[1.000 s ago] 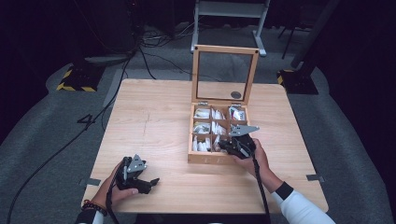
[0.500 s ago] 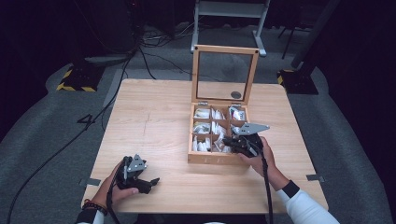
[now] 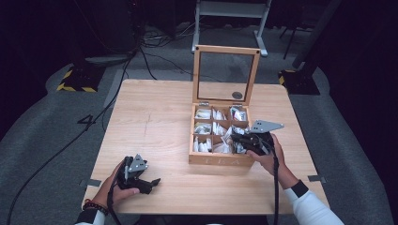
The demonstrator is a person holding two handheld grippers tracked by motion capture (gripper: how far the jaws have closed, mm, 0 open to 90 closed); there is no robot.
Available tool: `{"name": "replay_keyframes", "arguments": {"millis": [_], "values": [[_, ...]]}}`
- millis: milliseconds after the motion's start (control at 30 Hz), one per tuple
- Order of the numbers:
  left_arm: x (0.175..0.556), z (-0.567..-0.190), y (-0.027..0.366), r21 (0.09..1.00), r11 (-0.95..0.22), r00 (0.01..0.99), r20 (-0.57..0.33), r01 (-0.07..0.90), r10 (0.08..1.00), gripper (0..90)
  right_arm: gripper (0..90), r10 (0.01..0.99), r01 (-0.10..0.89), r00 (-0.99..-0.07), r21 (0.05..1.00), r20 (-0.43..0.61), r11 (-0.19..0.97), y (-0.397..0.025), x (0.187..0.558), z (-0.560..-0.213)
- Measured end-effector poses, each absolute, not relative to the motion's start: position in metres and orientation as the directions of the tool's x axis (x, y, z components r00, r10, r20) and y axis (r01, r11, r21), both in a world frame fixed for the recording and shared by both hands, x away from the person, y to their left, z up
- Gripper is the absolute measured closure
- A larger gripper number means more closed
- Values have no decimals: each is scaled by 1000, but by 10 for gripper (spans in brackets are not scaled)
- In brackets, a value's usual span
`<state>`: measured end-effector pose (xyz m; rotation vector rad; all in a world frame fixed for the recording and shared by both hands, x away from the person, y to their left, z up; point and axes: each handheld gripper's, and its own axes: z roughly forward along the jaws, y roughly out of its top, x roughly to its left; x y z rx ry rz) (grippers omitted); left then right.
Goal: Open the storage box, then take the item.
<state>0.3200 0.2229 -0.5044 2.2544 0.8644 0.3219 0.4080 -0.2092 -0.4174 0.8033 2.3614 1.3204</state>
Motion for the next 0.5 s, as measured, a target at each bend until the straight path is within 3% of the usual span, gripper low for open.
{"name": "replay_keyframes", "arguments": {"millis": [500], "values": [[325,-505,221,678,-546,751,-13,492,660,90,876,627,290,-779,888,4,356,-235,406,-400]]}}
